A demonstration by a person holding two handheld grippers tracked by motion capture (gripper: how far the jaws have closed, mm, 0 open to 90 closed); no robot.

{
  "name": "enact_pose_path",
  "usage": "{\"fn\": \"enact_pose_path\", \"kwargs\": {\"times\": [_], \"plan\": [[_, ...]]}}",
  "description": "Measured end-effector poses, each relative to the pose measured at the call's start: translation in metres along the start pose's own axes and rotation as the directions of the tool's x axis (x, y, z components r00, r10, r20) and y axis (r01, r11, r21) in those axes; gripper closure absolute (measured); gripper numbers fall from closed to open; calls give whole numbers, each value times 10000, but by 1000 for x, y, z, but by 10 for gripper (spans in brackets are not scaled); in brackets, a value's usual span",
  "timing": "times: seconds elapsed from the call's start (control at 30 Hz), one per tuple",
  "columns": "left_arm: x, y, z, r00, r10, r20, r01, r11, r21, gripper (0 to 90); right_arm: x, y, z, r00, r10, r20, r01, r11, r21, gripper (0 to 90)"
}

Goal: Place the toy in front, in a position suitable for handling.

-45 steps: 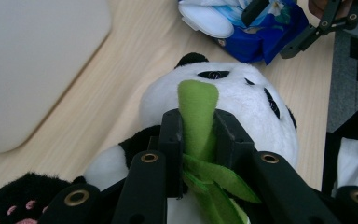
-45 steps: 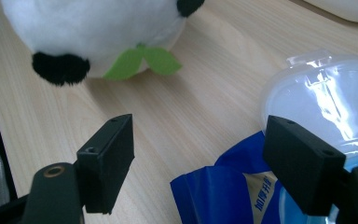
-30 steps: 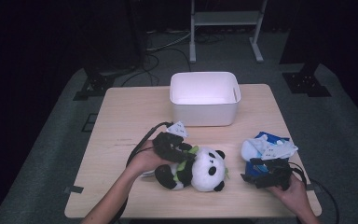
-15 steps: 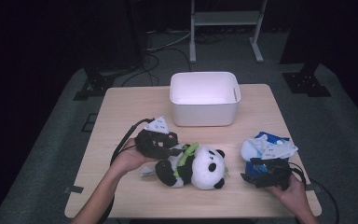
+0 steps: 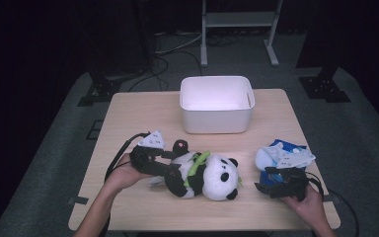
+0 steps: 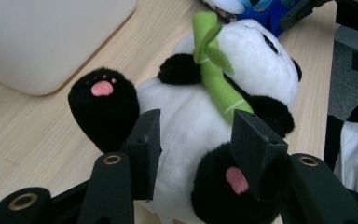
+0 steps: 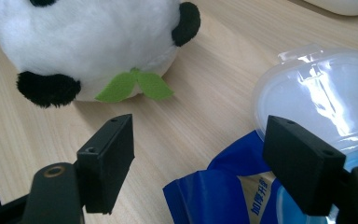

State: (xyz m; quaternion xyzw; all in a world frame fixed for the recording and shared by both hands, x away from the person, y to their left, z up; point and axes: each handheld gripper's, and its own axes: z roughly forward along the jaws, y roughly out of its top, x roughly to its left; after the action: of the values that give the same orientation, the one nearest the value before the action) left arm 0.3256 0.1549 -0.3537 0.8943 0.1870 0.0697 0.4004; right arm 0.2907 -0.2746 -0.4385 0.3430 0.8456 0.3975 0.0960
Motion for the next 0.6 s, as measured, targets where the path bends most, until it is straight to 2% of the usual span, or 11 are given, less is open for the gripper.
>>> {"fn": "enact_pose_path", "kwargs": {"times": [0.17, 0.4, 0.6], "plan": [[-2, -10, -1, 9998, -120, 130, 123, 9996, -254, 492, 0, 0, 0, 10000, -8, 45, 8, 10000, -27, 238], [-3, -18, -7, 9999, -133, -92, 127, 9983, -574, 472, 1, 1, -1, 9999, -96, 133, 96, 10000, -4, 238], [-1, -23, -6, 9997, -223, 91, 230, 9969, -752, 468, 2, 7, -6, 9999, -87, 140, 88, 9999, -88, 239]]}}
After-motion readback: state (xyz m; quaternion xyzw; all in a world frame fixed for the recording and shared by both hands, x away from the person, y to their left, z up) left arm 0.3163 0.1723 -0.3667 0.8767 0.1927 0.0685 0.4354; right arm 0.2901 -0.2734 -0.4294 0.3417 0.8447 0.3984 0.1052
